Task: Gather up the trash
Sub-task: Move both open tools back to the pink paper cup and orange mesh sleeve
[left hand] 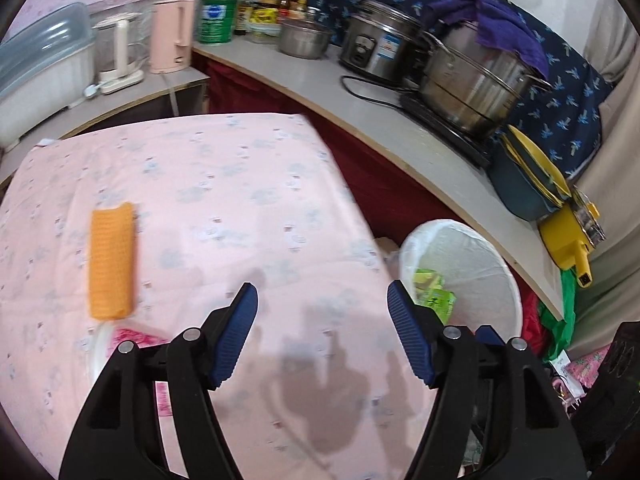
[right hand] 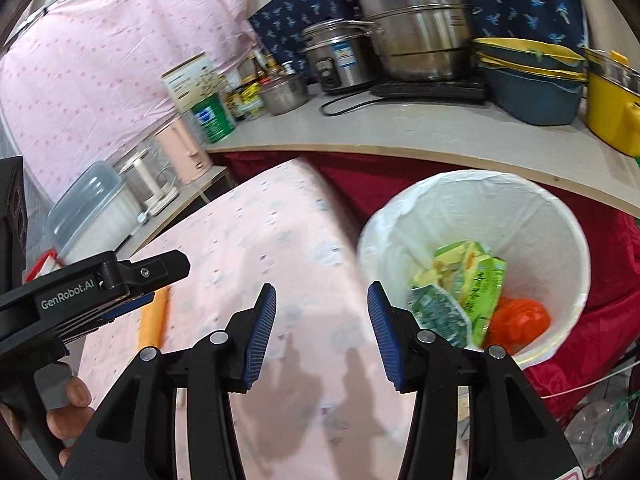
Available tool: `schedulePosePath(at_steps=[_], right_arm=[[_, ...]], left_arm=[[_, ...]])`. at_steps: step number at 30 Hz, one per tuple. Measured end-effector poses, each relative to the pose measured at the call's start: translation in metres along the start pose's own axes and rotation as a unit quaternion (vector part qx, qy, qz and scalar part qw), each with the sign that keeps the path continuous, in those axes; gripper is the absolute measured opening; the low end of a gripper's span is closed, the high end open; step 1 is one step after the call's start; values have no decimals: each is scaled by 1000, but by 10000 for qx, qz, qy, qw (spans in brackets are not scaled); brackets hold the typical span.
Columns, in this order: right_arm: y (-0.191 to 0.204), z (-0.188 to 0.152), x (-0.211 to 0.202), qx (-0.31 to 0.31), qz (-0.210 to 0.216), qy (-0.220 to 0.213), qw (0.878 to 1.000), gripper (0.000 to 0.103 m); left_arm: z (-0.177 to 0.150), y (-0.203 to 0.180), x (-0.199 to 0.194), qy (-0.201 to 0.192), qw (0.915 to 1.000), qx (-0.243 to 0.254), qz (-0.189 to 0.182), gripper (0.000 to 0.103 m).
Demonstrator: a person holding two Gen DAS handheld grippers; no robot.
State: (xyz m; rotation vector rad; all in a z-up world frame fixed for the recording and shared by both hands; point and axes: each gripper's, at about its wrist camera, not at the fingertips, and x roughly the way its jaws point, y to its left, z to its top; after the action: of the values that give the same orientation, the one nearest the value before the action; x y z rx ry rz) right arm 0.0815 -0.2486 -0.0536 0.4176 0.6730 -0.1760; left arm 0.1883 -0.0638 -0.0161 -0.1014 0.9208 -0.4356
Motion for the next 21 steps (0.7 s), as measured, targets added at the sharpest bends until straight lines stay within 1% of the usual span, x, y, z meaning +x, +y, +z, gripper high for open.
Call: schedulePosePath(at_steps=[4, 6, 10, 16, 21], right_arm=[[36, -12, 5, -272, 187, 132, 9994, 56], [55, -21, 7, -403, 270, 203, 9986, 61], [91, -37, 13, -646, 460, 365, 9962, 66], [144, -65, 20, -1051, 764, 633, 9895, 67], [188, -94, 28, -1465, 927, 887, 9809, 67]], left_arm=[[-7, 40, -17, -68, 9994, -248, 250, 72], [-12, 61, -25, -106, 9982, -373, 456, 75], [-23, 105, -43, -153, 9941, -616, 884, 76], [-37, 161, -64, -158, 9846, -941, 1466, 76], [-50, 198, -79, -126, 9780, -1212, 1693, 76]])
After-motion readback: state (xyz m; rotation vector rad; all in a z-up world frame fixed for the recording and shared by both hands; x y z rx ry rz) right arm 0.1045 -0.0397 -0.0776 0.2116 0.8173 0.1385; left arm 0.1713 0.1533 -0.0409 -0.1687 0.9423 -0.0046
